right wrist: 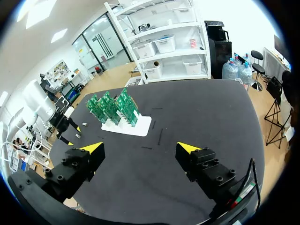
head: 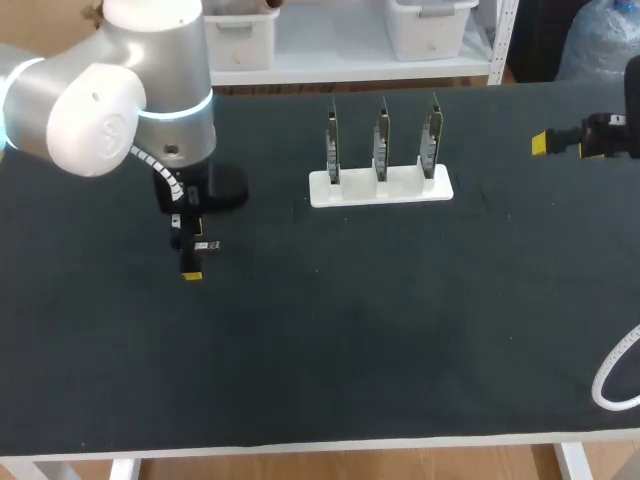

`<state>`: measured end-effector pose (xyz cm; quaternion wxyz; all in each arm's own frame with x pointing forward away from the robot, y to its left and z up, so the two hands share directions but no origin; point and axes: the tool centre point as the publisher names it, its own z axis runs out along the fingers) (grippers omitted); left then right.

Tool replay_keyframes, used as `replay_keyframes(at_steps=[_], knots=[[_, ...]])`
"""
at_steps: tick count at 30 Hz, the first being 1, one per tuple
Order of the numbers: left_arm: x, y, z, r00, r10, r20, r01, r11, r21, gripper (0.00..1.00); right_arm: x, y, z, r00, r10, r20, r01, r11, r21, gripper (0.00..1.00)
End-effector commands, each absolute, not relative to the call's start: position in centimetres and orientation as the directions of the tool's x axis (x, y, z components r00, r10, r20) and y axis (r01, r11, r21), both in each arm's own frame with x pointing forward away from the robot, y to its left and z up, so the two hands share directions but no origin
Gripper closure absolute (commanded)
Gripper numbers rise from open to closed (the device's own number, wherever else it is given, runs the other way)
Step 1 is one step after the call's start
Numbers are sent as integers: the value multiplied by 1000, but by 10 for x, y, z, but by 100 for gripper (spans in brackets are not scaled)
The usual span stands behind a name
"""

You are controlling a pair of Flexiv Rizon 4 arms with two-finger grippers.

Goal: Pick up the optical module with the left hand, and insert it into the network port with the right hand.

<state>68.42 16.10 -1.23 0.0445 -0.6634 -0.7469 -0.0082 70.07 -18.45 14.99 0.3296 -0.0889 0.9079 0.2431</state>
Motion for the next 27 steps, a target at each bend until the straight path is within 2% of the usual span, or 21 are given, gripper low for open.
replay_keyframes(at_steps=[1,27], knots=[[687,163,-11,-114,991,77,992,117,-42,0,700,-184,151,-767,-1,-642,-319,868,380,0],[697,176,-18,-99,993,62,994,101,-35,0,700,-184,151,-767,-1,-642,-319,868,380,0]])
